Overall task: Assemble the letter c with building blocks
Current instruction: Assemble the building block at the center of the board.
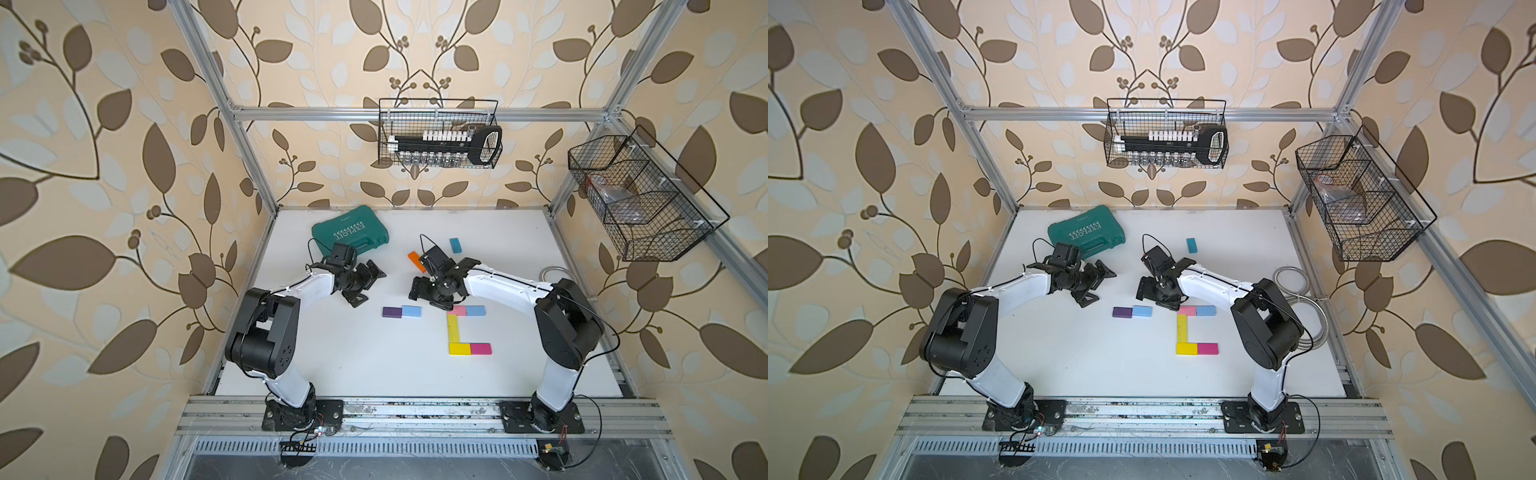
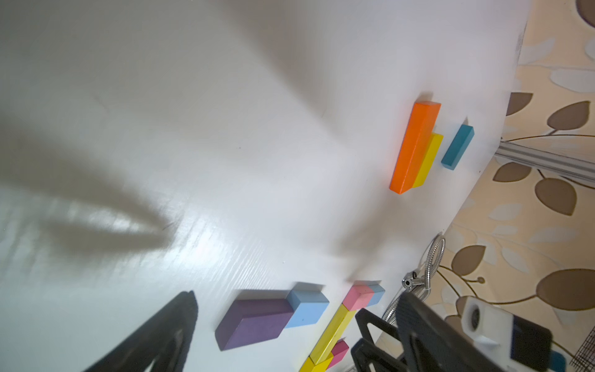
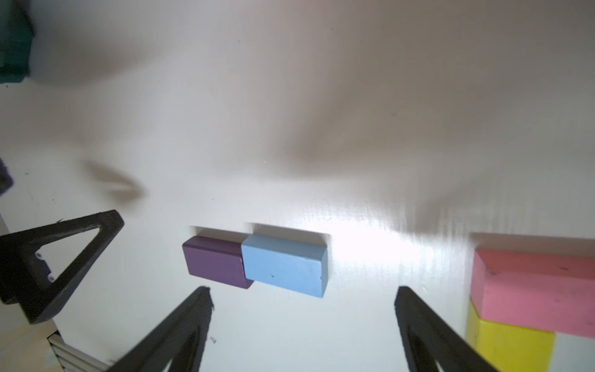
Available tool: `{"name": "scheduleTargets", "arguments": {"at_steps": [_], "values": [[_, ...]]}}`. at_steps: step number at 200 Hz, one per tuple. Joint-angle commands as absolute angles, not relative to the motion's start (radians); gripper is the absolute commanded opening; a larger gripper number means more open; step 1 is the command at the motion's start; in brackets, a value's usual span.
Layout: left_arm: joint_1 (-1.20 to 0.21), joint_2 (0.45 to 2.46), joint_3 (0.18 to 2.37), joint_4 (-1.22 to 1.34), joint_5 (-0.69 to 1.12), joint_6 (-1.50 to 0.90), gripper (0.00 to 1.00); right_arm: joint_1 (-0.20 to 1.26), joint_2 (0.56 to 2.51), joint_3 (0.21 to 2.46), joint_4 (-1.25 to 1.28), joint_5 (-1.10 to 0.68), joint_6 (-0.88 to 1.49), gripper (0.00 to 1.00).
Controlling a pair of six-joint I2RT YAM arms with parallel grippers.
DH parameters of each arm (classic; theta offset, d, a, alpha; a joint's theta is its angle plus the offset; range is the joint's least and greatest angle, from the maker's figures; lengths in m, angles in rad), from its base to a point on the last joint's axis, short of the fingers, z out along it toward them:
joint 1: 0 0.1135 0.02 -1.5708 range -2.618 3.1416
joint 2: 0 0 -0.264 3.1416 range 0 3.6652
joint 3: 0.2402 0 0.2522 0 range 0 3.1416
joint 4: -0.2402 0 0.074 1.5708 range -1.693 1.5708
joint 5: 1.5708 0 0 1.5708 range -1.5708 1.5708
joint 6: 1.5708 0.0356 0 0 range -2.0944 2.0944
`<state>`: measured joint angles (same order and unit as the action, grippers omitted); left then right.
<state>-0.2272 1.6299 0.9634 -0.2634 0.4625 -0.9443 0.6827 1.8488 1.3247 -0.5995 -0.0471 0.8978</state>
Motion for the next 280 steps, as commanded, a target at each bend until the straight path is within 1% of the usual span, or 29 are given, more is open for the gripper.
{"name": "scheduleTargets", "arguments": {"at_steps": [1, 22, 50, 98, 149, 155, 200, 280], "values": [[-0.204, 1.579, 0.997, -0.382, 0.442, -0.83, 0.99, 0.695, 1.906, 1.406, -0.719, 0.038, 0.801, 0.88], [-0.153, 1.563, 0.998, -0.407, 0.447, -0.799, 0.99, 0.695, 1.962, 1.484, -0.742, 0.006, 0.774, 0.87], [-0.084, 1.561, 1.008, -0.444, 0.467, -0.773, 0.99, 0.695, 2.035, 1.561, -0.736, -0.078, 0.768, 0.87], [-0.009, 1.567, 0.997, -0.45, 0.507, -0.763, 0.99, 0.701, 2.127, 1.624, -0.71, -0.161, 0.781, 0.87], [0.009, 1.58, 0.979, -0.434, 0.525, -0.763, 0.99, 0.704, 2.173, 1.657, -0.683, -0.215, 0.793, 0.86], [0.011, 1.579, 0.977, -0.432, 0.526, -0.764, 0.99, 0.726, 2.177, 1.661, -0.682, -0.219, 0.793, 0.86], [0.014, 1.581, 0.963, -0.415, 0.534, -0.768, 0.99, 0.748, 2.184, 1.668, -0.665, -0.245, 0.807, 0.86], [0.013, 1.576, 0.942, -0.396, 0.546, -0.779, 0.99, 0.758, 2.173, 1.651, -0.653, -0.235, 0.816, 0.86]]}}
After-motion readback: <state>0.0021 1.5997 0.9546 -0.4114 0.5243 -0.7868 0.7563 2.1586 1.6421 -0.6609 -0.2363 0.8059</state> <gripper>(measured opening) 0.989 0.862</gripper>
